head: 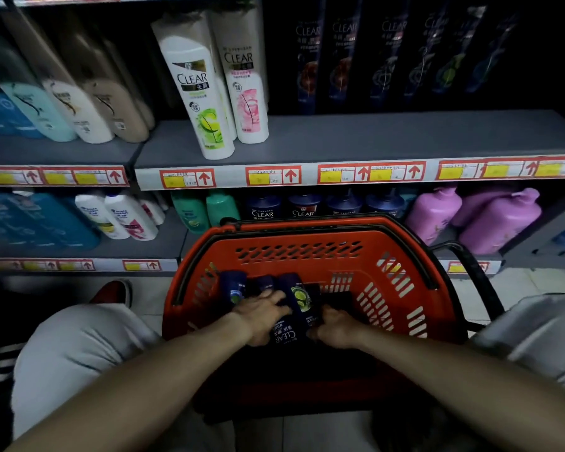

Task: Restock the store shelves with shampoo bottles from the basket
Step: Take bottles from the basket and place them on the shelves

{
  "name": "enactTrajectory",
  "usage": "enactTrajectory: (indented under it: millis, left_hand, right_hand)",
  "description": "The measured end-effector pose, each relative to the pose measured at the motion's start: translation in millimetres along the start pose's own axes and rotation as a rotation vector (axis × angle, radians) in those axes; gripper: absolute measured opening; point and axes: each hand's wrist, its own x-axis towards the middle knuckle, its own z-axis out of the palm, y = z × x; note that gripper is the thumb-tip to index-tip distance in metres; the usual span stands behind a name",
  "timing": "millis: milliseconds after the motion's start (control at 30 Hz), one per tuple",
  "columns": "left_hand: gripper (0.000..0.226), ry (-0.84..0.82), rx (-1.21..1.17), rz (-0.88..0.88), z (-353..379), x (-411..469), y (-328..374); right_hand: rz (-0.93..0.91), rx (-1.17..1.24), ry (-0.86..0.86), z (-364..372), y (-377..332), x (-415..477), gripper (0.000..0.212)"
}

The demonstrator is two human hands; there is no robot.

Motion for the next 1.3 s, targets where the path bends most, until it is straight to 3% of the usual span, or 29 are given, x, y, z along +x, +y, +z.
enactTrajectory:
  millis: [100, 367, 500, 567, 667, 767, 833, 967, 1133, 1200, 1300]
  left_hand:
    - [0.072, 0.012, 0.073, 0.073, 5, 7, 4]
    - [0.059, -0.063, 0.323, 0.188, 3, 22, 2]
    - [0.050, 0.054, 0.359, 0.257, -3, 25, 8]
    - [0.052, 0.144, 0.301, 0.279, -5, 26, 15]
    - [0.064, 0.285, 0.155, 0.302, -9, 24, 22]
    - [0.092, 0.273, -0.073, 0.239, -18, 19, 25]
    - [0.099, 0.264, -0.197, 0.211, -18, 18, 31]
    - [0.092, 0.333, -0.440, 0.177, -12, 19, 45]
    - [0.071, 0.373, -0.759, 0.060, -13, 12, 45]
    - [0.077, 0.402, -0.826, 0.014, -13, 10, 49]
    - [0.064, 0.435, -0.895, -0.074, -8, 8, 60]
  right_hand:
    - [0.020, 0.011, -0.013, 3, 1, 7, 0.074]
    - [0.080, -0.034, 0.009, -17, 21, 16, 0.050]
    - [0.103, -0.020, 0.064, -37, 26, 13, 0.061]
    - [0.104, -0.052, 0.124, -54, 22, 7, 0.071]
    - [0.039, -0.100, 0.240, -84, 14, -5, 0.057]
    - [-0.053, 0.008, 0.349, -112, 6, -18, 0.057]
    - [-0.129, 0.099, 0.412, -126, -3, -28, 0.062]
    - [-0.255, 0.144, 0.499, -128, -20, -41, 0.070]
    - [-0.485, 0.149, 0.386, -121, -42, -44, 0.066]
    - [-0.508, 0.116, 0.358, -119, -51, -42, 0.067]
    - [-0.515, 0.041, 0.299, -105, -62, -33, 0.067]
